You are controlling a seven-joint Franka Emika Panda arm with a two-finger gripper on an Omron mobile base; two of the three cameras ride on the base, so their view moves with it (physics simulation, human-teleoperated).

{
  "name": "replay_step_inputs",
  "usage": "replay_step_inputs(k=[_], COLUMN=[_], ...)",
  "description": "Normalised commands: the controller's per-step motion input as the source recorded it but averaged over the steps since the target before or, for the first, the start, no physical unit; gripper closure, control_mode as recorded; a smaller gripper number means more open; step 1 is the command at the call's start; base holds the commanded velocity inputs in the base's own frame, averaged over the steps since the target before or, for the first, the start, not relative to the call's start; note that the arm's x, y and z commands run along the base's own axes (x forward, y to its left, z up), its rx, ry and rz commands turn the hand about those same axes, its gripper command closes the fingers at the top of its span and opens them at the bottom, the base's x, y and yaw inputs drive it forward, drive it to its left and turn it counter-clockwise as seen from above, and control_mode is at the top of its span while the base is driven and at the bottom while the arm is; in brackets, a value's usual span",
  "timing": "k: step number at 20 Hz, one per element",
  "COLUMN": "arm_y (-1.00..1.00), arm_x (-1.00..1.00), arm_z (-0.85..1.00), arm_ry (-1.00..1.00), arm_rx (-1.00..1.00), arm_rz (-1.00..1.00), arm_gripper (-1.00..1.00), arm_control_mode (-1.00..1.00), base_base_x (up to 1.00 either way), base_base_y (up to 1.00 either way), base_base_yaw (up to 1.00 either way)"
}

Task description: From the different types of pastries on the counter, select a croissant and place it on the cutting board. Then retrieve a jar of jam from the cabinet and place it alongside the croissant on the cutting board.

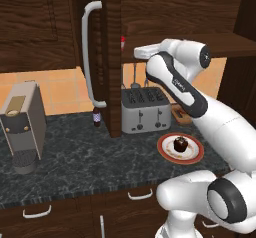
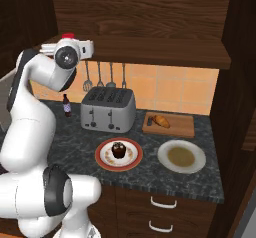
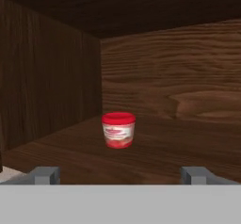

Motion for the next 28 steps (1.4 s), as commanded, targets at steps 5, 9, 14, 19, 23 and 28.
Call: replay_step_inputs(k=[5, 9, 14, 19, 23, 28], arm_y=[0.38, 0.17, 0.16, 0.09, 0.21, 0.24], arm_x=[0.51, 0.46, 0.4, 0.34, 0.36, 0.38], arm_z=[-0.02, 0.0, -0.01, -0.01, -0.04, -0.09], arm_ry=[0.05, 0.0, 0.0, 0.0, 0.02, 0.05], arm_rx=[0.0, 0.0, 0.0, 0.0, 0.0, 0.0], arm_rz=[0.0, 0.0, 0.0, 0.0, 0.0, 0.0], arm_gripper=[-1.0, -1.0, -1.0, -1.0, -1.0, -1.0], arm_control_mode=[-1.0, -1.0, -1.0, -1.0, -1.0, -1.0], base_base_x=[0.0, 0.0, 0.0, 0.0, 0.0, 0.0], base_base_y=[0.0, 0.0, 0.0, 0.0, 0.0, 0.0], base_base_yaw=[0.0, 0.0, 0.0, 0.0, 0.0, 0.0])
